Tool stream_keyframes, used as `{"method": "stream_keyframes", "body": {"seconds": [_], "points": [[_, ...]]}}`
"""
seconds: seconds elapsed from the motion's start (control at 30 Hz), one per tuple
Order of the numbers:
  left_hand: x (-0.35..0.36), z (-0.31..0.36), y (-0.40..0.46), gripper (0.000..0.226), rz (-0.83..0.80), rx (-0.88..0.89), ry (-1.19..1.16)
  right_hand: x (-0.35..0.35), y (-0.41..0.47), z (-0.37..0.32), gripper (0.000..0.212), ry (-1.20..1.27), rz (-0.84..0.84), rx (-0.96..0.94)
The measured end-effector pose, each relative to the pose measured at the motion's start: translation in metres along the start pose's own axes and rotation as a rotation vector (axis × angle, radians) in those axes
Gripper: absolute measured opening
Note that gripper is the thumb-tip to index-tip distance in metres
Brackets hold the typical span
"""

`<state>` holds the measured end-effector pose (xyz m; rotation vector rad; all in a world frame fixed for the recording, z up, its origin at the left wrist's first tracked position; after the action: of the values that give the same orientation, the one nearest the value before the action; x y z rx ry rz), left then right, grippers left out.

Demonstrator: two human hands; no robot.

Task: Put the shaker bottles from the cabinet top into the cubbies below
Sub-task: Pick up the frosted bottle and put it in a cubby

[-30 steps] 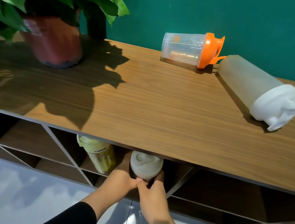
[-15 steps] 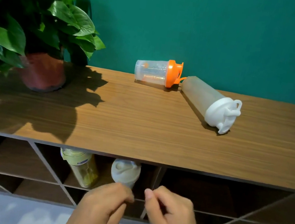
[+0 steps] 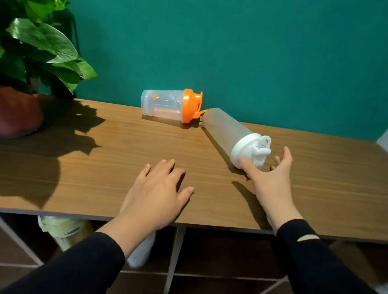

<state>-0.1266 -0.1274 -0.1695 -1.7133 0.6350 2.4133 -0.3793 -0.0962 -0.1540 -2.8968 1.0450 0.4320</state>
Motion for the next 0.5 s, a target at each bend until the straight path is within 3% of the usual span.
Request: {"method": "stream_keyframes", "body": {"seconds": [0.13,0.33,0.5], "points": [[-0.003,0.0,0.002,0.06,0.036,0.012,-0.023,0.022,0.022,-0.005,0.125,0.074,0.025,-0.011],[-0.007,0.0,0.001,0.061,0.051,-0.006,-0.07,0.016,0.013,-0.016,0.103,0.038,0.136,-0.129],[-0.043,0.007,-0.013,0.071,0.17,0.018,-0.338,-0.025,-0.055,-0.054,0.093,0.035,0.115,-0.271]]}}
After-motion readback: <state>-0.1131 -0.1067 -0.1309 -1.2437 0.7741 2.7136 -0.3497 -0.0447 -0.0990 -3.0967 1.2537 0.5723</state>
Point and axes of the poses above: each hand's wrist, its own y-axis towards the middle knuckle, its own x-axis out of the palm, z = x × y, the point moved 10 cm from there along y, towards the middle knuckle, and after that the axes turned 6 degrees about z, right-handed, at the moved point
